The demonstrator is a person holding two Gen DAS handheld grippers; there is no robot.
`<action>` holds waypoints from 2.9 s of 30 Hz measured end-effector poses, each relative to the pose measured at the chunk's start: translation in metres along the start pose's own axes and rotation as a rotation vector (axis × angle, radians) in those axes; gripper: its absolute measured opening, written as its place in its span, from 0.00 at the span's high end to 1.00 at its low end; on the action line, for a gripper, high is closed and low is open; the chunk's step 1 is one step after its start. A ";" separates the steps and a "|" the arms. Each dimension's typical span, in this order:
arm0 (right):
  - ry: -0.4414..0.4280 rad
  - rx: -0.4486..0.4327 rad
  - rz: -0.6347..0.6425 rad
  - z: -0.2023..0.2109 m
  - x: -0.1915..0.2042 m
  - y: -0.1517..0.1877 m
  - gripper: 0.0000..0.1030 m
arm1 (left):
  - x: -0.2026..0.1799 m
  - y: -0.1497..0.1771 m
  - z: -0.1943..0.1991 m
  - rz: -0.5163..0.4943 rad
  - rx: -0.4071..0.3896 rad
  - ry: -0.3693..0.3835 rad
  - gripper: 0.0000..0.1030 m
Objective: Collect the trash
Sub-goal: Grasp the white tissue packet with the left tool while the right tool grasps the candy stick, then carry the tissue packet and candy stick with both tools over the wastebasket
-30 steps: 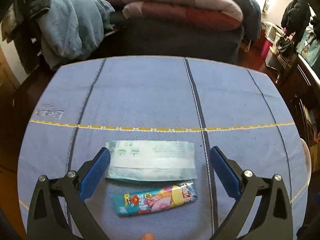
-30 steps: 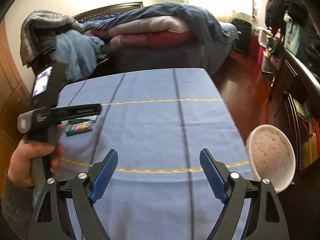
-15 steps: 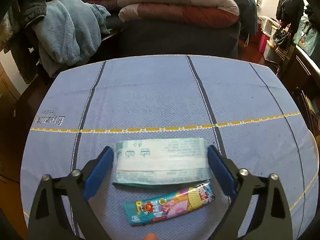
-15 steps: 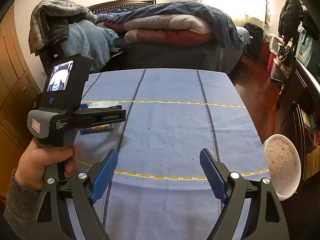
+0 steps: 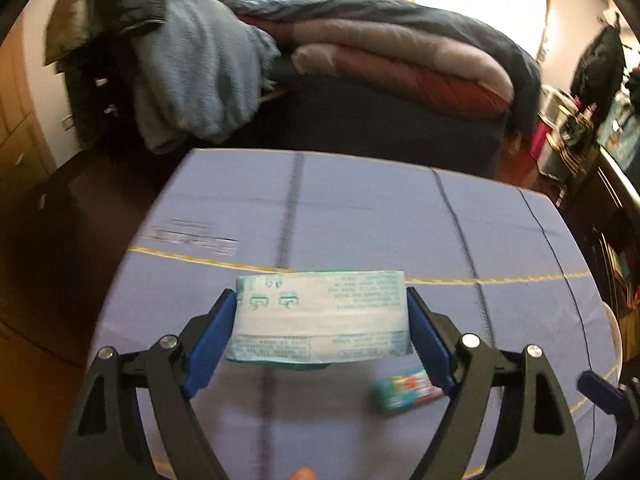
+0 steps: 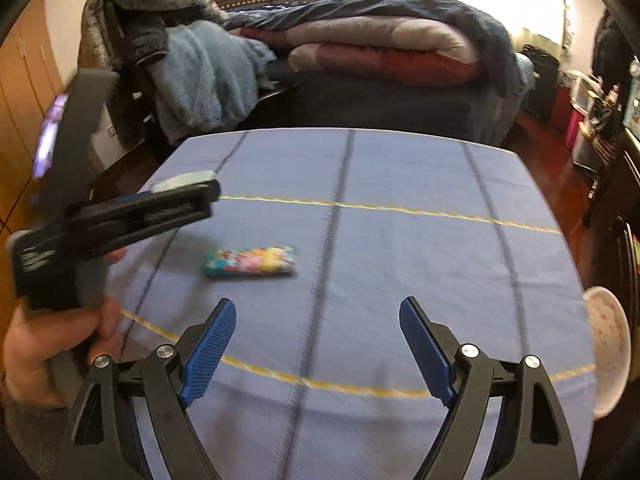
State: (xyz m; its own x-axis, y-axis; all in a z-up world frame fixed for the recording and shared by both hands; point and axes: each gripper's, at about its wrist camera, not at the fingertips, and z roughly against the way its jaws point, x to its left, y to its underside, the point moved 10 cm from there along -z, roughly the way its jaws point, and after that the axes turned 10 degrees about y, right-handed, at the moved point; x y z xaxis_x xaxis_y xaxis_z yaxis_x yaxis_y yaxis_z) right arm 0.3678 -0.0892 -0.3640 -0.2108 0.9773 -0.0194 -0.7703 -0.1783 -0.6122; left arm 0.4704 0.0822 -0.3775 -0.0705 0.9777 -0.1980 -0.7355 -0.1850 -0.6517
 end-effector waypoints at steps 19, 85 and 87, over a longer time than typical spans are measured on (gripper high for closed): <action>0.062 0.033 0.091 -0.058 0.065 -0.014 0.22 | 0.057 -0.004 0.029 0.086 -0.046 0.017 0.19; 0.448 -0.106 -0.627 0.093 -0.392 0.122 0.23 | -0.479 0.071 0.022 -0.554 0.081 0.575 0.19; 0.466 -0.104 -0.648 0.090 -0.406 0.127 0.23 | -0.496 0.075 0.014 -0.560 0.098 0.600 0.19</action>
State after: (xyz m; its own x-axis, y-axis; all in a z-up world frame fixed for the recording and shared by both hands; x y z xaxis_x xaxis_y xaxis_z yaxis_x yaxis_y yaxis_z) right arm 0.3014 -0.5189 -0.3622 0.5496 0.8338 0.0514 -0.5887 0.4302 -0.6843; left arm 0.4405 -0.4154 -0.3182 0.6752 0.6979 -0.2387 -0.6125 0.3502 -0.7087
